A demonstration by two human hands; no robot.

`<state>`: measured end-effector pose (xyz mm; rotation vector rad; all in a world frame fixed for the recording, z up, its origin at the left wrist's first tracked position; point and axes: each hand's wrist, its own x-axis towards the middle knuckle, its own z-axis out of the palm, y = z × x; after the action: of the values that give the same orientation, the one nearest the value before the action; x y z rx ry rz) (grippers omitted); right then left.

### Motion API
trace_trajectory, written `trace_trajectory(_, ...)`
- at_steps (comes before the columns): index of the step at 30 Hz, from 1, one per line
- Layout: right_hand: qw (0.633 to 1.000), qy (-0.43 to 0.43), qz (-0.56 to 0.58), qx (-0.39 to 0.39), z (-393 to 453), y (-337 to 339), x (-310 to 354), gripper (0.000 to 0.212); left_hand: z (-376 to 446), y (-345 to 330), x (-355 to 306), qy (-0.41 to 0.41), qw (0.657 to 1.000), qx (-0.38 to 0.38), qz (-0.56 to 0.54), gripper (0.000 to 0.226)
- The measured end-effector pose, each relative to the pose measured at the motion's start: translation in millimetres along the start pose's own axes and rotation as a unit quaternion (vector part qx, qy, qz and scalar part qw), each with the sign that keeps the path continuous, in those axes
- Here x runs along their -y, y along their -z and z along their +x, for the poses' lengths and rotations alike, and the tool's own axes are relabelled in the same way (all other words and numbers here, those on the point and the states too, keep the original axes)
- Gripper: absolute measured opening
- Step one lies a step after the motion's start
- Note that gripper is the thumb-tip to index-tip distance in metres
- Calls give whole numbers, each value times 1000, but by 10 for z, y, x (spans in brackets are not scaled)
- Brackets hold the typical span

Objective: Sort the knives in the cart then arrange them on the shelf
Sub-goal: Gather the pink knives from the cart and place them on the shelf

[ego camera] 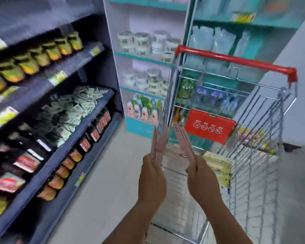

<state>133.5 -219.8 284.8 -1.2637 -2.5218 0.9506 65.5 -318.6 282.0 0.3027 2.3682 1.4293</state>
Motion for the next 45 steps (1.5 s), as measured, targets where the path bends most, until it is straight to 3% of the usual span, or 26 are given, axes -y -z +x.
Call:
trace_trajectory(8, 986, 160, 40, 26, -274, 263, 986, 34, -268, 950, -375, -78, 982, -166, -45, 23)
trace_trajectory(12, 967, 239, 54, 65, -465, 257, 1602, 37, -383, 1605, -395, -117, 959, -256, -33, 18)
trace_trajectory(16, 939, 328, 77, 74, -746, 108, 2258, 34, -509, 2297, -309, -127, 936, -328, -16, 13)
trace_trajectory(22, 906, 397, 86, 121, -1235, -311, 3185, 38, -708, 3351, -91, -120, 897, -426, 18, 29)
trace_trajectory(30, 870, 457, 101, 156, -1905, -971, 4407, 34, -800, 4835, 291, -105, 878, -466, 39, 26)
trace_trajectory(38, 867, 465, 80, 164, -2388, -1500, 5303, 36, -855, 5912, 529, -64, 857, -503, 91, 26)
trace_trajectory(41, 864, 480, 40, 149, -2468, -1685, 5583, 36, -799, 6208, 629, -24, 854, -507, 115, 17)
trace_trajectory(45, 855, 498, -1, 143, -2476, -1931, 5954, 39, -665, 6523, 683, 4, 848, -512, 137, 42)
